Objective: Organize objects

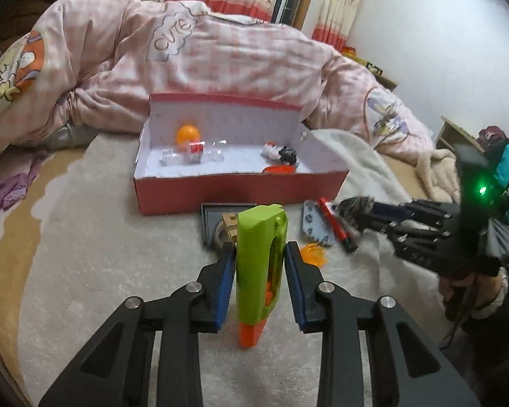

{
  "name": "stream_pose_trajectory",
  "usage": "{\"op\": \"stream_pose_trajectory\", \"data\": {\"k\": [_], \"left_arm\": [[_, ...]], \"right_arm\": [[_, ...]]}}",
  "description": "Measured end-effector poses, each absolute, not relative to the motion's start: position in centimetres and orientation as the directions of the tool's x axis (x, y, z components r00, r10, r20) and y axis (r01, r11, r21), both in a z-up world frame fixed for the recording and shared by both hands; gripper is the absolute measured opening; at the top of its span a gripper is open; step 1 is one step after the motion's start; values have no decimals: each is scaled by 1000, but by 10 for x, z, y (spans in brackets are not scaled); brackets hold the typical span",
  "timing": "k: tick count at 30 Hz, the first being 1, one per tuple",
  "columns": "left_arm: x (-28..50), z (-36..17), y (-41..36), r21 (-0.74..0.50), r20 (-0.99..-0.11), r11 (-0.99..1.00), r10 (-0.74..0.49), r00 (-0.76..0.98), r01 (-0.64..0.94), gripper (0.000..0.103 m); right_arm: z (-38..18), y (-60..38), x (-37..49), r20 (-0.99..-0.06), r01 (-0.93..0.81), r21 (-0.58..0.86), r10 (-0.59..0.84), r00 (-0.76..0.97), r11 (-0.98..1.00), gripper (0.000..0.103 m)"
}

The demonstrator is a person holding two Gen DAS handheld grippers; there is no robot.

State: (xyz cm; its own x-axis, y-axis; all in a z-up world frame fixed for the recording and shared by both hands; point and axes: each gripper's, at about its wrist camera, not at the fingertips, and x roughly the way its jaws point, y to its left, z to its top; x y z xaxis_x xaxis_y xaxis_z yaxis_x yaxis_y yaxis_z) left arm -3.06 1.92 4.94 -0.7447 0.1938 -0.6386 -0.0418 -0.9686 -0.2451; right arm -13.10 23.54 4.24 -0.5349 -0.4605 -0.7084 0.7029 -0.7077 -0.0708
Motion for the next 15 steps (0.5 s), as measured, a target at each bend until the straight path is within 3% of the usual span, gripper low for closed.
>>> {"op": "stream_pose_trajectory", "data": {"k": [3,5,9,10,11,12,15], "left_arm": [[-33,44,15,-248,-645,-968,186,-741,-27,33],[-36,36,14,-234,-676,-972,168,-718,-7,65],[-33,25,9,-261,-687,-965,171,-707,20,68],[-31,24,9,-244,-690,-969,149,-709,34,55],[-30,23,10,-217,-700,-975,122,-703,48,22],[-31,21,14,-174,-723,-983,90,-685,54,6],[-31,16,15,-178,-744,-983,103,-660,48,2]], "right_arm": [[40,234,-132,-714,701,-74,-453,-534,-709,25],[39,233,-132,-715,701,-77,-451,-534,-709,25],[39,232,-132,-716,706,-76,-455,-530,-704,25],[39,231,-132,-716,707,-78,-454,-530,-703,25],[38,231,-131,-717,708,-81,-453,-530,-701,25],[38,231,-131,-718,709,-83,-451,-530,-701,25],[38,230,-131,-719,707,-84,-448,-531,-702,25]]}}
